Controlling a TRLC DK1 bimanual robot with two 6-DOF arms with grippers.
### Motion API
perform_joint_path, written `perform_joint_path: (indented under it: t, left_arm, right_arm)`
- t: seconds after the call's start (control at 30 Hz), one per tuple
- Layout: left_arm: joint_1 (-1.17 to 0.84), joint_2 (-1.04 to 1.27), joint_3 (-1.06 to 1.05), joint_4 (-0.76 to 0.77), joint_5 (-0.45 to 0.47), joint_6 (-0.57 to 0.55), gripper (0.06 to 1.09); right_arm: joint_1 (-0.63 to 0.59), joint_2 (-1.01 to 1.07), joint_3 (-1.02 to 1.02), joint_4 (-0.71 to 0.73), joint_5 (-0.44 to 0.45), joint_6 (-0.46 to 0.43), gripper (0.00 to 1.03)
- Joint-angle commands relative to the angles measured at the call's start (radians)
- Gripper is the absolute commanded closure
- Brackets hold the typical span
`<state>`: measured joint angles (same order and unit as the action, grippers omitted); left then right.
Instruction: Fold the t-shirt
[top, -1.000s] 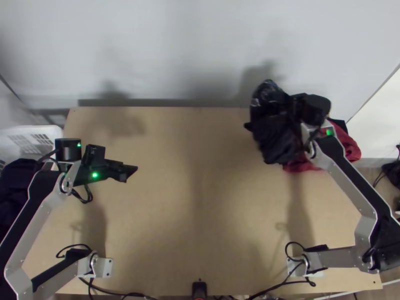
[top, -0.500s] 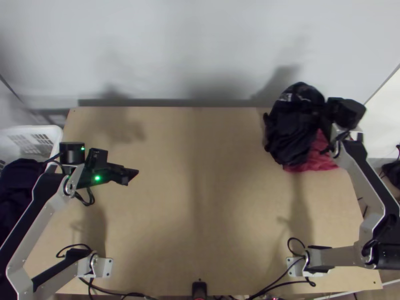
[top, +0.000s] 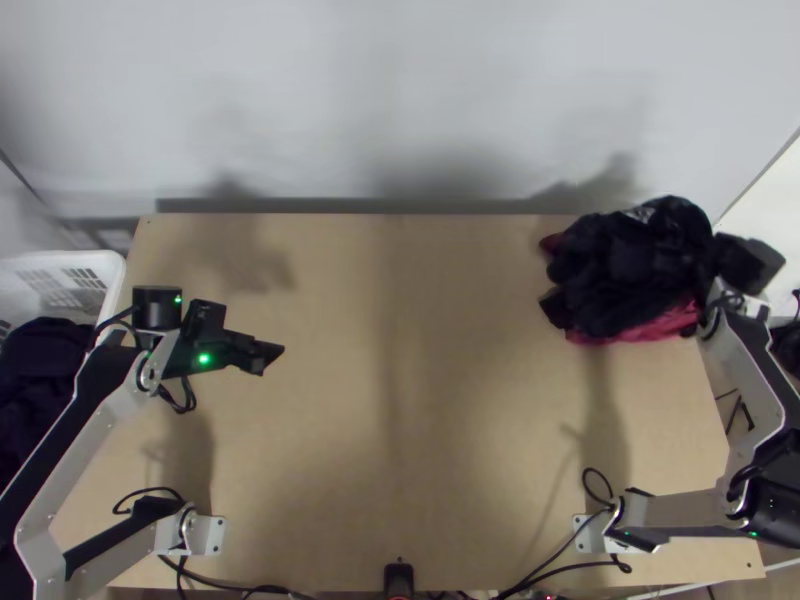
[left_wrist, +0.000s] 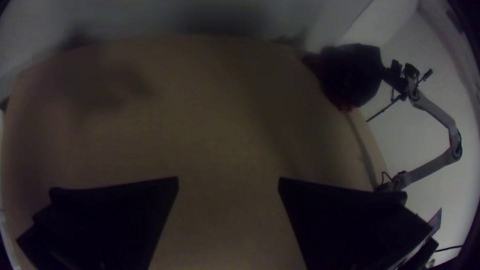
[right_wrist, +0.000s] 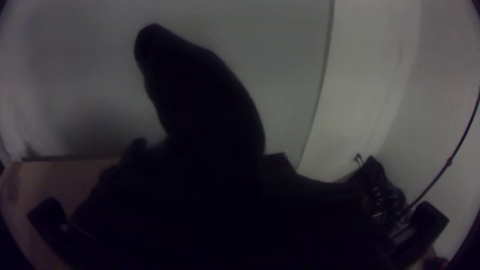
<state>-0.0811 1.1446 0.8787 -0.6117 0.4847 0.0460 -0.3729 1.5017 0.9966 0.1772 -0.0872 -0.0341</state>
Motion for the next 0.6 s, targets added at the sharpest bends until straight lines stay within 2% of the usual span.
perform_joint_path:
  t: [0.0,0.33,0.37,0.43,0.57]
  left_arm:
    - [-0.02,0.015,-0.001,0.001,-0.011,0.006,0.11]
    - [-0.043,0.033,-0.006,0.009,-0.015,0.006,0.11]
    - [-0.043,0.033,-0.006,0.009,-0.015,0.006,0.11]
    - [-0.042,0.033,-0.006,0.01,-0.017,0.006,0.11]
    - [-0.037,0.035,-0.009,0.017,-0.02,0.006,0.11]
  right_arm:
    - [-0.135,0.009,-0.122,0.05,-0.029,-0.043,1.0]
    - [-0.233,0.109,-0.181,0.128,-0.034,-0.098,1.0]
    - [-0.235,0.112,-0.184,0.128,-0.037,-0.105,0.97]
    - [-0.233,0.117,-0.188,0.128,-0.057,-0.121,0.8]
    - [-0.222,0.13,-0.177,0.119,-0.083,-0.139,0.37]
